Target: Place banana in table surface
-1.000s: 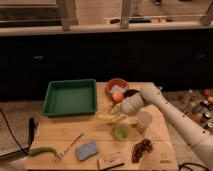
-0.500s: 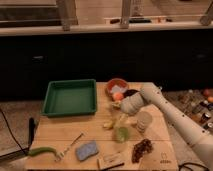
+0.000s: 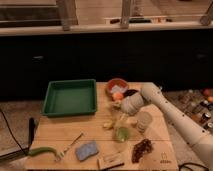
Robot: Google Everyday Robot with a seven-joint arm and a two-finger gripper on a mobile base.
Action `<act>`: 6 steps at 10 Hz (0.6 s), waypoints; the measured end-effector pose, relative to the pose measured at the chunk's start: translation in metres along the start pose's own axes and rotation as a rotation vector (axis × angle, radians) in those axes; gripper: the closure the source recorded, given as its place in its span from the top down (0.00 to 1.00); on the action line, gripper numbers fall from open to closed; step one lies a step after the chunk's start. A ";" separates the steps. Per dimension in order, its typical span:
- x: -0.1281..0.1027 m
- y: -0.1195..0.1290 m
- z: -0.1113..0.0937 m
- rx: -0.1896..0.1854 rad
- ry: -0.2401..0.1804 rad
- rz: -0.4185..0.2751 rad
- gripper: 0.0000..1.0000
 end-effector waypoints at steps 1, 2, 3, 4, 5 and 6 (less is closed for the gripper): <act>0.000 0.000 0.000 0.000 -0.001 -0.003 0.80; 0.000 0.001 0.000 0.000 -0.001 -0.004 0.80; -0.001 0.001 0.000 0.000 -0.002 -0.006 0.80; -0.001 0.001 0.001 -0.002 -0.004 -0.006 0.80; -0.001 0.001 0.001 -0.001 -0.004 -0.008 0.80; -0.001 0.001 0.001 0.000 -0.004 -0.008 0.80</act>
